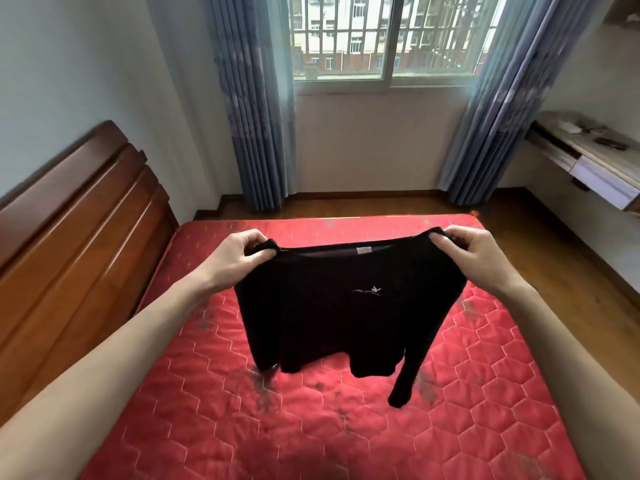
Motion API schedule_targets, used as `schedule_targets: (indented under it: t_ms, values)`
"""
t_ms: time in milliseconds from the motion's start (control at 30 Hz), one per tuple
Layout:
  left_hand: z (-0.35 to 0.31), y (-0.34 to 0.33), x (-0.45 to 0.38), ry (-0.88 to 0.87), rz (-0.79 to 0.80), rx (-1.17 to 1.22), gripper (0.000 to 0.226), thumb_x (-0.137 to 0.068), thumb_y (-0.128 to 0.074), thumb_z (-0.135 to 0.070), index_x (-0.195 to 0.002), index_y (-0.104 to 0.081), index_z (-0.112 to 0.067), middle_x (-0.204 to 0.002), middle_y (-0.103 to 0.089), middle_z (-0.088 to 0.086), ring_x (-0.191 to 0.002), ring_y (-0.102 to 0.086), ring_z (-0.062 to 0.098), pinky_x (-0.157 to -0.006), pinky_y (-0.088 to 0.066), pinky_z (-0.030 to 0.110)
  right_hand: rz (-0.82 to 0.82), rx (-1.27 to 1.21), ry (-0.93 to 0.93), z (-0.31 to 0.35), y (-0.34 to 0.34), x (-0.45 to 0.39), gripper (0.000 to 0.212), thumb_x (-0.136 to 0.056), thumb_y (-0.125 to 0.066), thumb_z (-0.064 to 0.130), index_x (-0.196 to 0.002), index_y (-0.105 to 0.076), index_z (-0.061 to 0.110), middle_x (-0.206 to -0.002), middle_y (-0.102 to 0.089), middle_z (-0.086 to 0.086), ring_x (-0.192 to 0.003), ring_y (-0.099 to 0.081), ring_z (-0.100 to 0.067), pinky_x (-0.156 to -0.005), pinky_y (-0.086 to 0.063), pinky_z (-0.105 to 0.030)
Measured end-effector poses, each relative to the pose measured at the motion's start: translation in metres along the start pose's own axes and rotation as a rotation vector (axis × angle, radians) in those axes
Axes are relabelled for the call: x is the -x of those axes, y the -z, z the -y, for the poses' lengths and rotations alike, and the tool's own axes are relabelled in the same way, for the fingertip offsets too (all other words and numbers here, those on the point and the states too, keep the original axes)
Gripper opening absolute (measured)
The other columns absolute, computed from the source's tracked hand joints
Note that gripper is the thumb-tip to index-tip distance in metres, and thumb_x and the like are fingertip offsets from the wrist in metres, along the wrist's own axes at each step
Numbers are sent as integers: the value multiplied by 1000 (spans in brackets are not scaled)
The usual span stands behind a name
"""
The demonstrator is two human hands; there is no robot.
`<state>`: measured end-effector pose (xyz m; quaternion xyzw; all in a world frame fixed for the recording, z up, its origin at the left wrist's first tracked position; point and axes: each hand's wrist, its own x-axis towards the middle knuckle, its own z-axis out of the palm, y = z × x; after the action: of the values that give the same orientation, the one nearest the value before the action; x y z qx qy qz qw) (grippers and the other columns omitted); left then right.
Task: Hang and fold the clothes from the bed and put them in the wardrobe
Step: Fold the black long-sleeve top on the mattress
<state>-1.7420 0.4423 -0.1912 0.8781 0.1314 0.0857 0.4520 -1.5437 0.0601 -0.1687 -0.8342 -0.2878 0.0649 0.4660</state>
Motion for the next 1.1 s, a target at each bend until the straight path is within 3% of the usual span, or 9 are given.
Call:
schedule_targets:
  t_ms: [133,333,433,533,667,767,900,1000,1100]
  values:
    - [33,-20,35,74,111,-48,25,-100,-67,-38,-91,-71,-15,-83,-71,11,-72,-64,14,-67,-51,38,58,52,-51,-21,-20,51,31,-104,-60,35,-82,-62,15,-70,-60,-12,-61,-52,-10,-58,-43,-34]
    - [39,-51,72,161,297,6,46,-101,-67,-37,-86,-61,6,-68,-50,0,-62,-47,11,-56,-34,30,151,42,-183,-51,-21,133,42,-102,-58,41,-90,-61,0,-77,-56,-23,-66,-51,-17,-64,-42,-53]
    - [17,-66,72,160,334,53,33,-101,-67,-34,-80,-70,-8,-68,-56,-6,-64,-53,6,-58,-38,28,160,29,-204,-52,-1,155,53,-100,-57,52,-89,-62,0,-79,-55,-23,-69,-50,-16,-65,-40,-47]
    - [-15,-76,73,208,444,124,21,-102,-66,-32,-88,-80,-23,-80,-72,-8,-75,-66,4,-67,-49,20,220,2,-235,-44,38,167,28,-102,-61,31,-82,-68,12,-71,-58,-9,-66,-52,-11,-59,-40,-27]
    - [-44,-79,72,283,690,85,36,-100,-64,-47,-106,-79,-15,-94,-74,3,-84,-68,14,-78,-50,30,421,-90,-297,-43,94,175,27,-105,-56,26,-91,-67,5,-85,-62,-23,-72,-57,-20,-70,-39,-36]
    - [-45,-104,63,354,792,48,49,-98,-65,-57,-106,-78,-11,-93,-71,7,-84,-64,19,-81,-47,36,475,-96,-346,-70,115,169,28,-106,-56,29,-93,-68,8,-82,-63,-16,-72,-57,-16,-68,-40,-34]
    - [-10,-169,52,446,702,39,51,-99,-64,-53,-94,-69,-3,-85,-60,-3,-82,-59,13,-82,-46,31,459,-48,-382,-140,98,147,29,-105,-59,35,-89,-68,13,-75,-62,2,-70,-56,-10,-65,-42,-30]
    - [32,-226,41,519,520,71,40,-87,-66,-52,-85,-64,-12,-84,-53,-3,-82,-50,14,-79,-38,34,425,12,-419,-213,65,127,28,-104,-60,33,-84,-67,16,-71,-61,11,-67,-54,-4,-66,-43,-27]
    - [84,-281,27,574,310,127,40,-89,-66,-40,-85,-64,0,-76,-53,0,-78,-49,17,-73,-36,33,409,81,-476,-288,24,108,25,-103,-61,32,-81,-66,22,-71,-62,16,-68,-54,-3,-72,-44,-32]
